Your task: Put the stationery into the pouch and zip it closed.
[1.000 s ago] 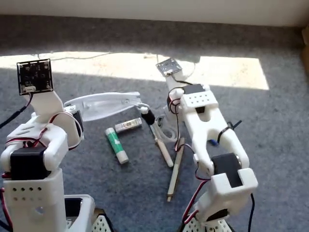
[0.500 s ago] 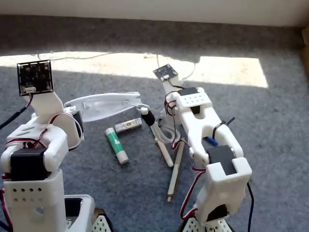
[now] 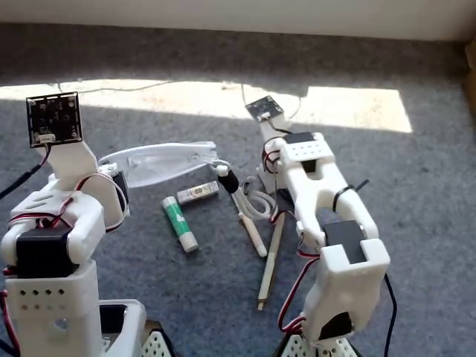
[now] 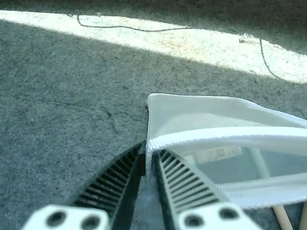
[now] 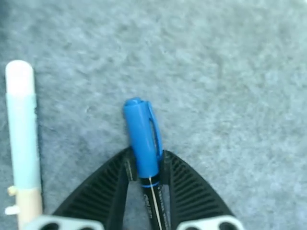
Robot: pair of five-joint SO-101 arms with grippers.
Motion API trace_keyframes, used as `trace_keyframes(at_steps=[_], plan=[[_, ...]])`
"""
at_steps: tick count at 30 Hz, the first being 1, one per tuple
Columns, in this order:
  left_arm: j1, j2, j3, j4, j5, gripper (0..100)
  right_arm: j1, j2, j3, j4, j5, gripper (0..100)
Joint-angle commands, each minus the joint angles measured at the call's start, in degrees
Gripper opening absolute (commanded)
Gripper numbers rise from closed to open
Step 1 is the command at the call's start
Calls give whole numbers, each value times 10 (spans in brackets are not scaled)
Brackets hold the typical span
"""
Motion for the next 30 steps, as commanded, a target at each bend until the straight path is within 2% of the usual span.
trace_keyframes(at_steps=[1,6,19,30], plan=[[-9,6,-4,2,-4,10,16,-9,-25,1,7,5],[-9,6,-7,2,-4,10,42,-72,-51,62,6,5],[29,11,-10,-10,-3,10,58,-278,-49,102,5,5],[29,12,-17,-20,-3,10,55,-490,-49,110,-161,5]])
